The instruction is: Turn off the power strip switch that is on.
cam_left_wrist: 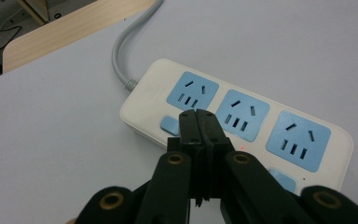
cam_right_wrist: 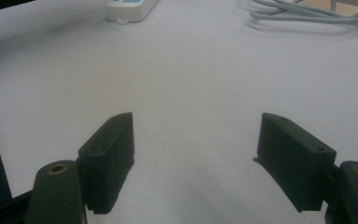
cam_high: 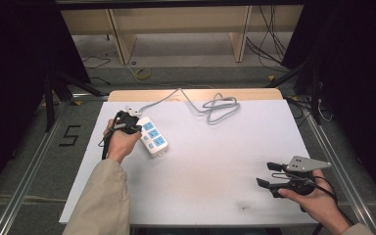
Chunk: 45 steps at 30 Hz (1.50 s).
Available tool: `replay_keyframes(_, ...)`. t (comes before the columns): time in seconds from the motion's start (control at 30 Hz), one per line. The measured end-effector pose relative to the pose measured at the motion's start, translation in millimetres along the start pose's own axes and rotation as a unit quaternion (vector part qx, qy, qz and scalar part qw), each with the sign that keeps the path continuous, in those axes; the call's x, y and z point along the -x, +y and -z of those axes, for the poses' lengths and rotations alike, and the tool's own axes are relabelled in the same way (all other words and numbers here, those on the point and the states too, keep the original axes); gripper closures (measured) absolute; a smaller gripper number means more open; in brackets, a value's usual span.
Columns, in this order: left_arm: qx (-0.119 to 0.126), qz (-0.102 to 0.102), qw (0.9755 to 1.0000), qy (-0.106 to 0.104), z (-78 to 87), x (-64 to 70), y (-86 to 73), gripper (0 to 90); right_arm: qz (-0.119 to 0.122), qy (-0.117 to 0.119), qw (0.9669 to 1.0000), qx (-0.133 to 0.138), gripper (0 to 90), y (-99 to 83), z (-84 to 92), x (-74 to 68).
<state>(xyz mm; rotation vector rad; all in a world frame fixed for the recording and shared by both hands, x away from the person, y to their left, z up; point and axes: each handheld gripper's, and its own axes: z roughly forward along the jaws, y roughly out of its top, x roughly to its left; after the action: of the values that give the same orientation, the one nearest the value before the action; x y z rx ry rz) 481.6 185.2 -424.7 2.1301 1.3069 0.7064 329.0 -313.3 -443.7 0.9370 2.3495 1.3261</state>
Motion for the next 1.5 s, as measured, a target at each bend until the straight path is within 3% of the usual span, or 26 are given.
replay_keyframes(0.3,-0.012,-0.017,0.9998,-0.002,-5.2,5.4,0.5,89.8,-0.001,0.001,1.0000,0.001,27.9,-0.1,0.3,-0.5)
replay_keyframes(1.17,-0.022,-0.020,0.9995,-0.013,-13.6,9.7,4.2,89.8,-0.001,0.002,1.0000,-0.002,27.7,-1.0,0.1,-0.3)
replay_keyframes(1.5,-0.042,-0.016,0.9988,-0.019,-18.0,9.8,3.4,89.8,-0.001,0.000,1.0000,0.001,27.7,-0.5,0.6,-0.6)
